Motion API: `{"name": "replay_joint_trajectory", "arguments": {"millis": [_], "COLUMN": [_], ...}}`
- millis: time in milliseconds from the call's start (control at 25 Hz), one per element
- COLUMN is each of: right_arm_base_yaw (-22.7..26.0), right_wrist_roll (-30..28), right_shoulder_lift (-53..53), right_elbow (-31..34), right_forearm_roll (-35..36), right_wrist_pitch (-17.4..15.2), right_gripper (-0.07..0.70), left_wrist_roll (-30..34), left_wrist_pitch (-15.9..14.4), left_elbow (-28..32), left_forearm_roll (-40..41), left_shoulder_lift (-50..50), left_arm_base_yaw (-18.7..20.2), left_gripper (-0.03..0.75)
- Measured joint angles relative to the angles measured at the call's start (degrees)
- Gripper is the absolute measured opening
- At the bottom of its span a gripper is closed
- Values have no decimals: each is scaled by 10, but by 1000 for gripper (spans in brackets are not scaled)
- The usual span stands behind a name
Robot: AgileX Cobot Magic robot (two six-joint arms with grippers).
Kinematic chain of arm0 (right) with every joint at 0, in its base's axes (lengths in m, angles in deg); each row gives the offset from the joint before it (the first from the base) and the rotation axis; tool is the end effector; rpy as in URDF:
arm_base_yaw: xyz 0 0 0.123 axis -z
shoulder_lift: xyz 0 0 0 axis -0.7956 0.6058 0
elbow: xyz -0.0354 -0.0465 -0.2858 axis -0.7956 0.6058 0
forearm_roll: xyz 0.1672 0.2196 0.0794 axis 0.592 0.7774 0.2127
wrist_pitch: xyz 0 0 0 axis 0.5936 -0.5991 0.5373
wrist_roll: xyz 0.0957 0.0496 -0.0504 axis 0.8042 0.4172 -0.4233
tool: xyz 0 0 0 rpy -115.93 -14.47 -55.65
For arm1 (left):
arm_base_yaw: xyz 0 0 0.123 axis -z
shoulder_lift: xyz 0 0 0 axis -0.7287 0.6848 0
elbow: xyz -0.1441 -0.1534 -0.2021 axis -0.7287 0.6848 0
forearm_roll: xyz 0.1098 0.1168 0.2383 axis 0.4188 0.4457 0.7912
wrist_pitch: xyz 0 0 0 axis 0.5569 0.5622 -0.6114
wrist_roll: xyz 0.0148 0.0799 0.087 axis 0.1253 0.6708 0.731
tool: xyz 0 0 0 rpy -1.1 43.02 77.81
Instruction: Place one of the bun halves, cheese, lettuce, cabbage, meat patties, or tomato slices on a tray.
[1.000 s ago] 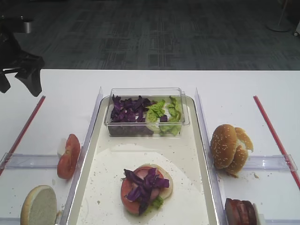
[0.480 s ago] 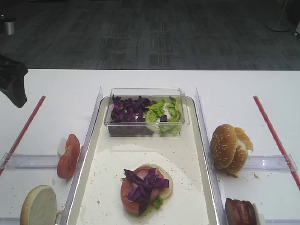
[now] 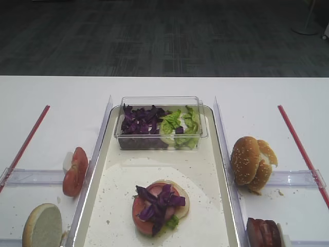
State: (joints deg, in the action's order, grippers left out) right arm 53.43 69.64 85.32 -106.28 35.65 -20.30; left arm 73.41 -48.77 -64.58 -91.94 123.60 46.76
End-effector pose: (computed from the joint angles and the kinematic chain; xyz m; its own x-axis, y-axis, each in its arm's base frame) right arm 0.0408 0.0038 0.2681 -0.5267 0.0236 -0.8497 -0.0094 0.9994 0.0335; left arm 0.2615 -0.0061 0.2795 -0.9647 0.1308 -0.2285 0.1391 0.9901 -0.0202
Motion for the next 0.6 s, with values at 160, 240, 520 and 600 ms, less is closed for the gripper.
{"name": "replay_joint_trajectory", "arguments": {"millis": [160, 240, 520, 600], "right_arm_base_yaw": [0, 0, 0, 0], "right_wrist_roll": [0, 3, 0, 0], "right_shoulder_lift": [0, 0, 0, 0], "right_elbow": [0, 0, 0, 0], "right_forearm_roll": [0, 0, 0, 0], "right_wrist_pitch": [0, 0, 0, 0], "right_gripper": [445, 445, 445, 445], "left_wrist_roll": [-9, -9, -12, -12], "left_wrist_pitch": [-1, 0, 0, 4], "left_elbow": [59, 87, 173, 201], "left_forearm_roll": [0, 0, 0, 0], "left_shoulder_lift": [-108, -161, -347, -399], "left_arm_base_yaw": [0, 0, 0, 0], "left_gripper": [534, 534, 534, 534]}}
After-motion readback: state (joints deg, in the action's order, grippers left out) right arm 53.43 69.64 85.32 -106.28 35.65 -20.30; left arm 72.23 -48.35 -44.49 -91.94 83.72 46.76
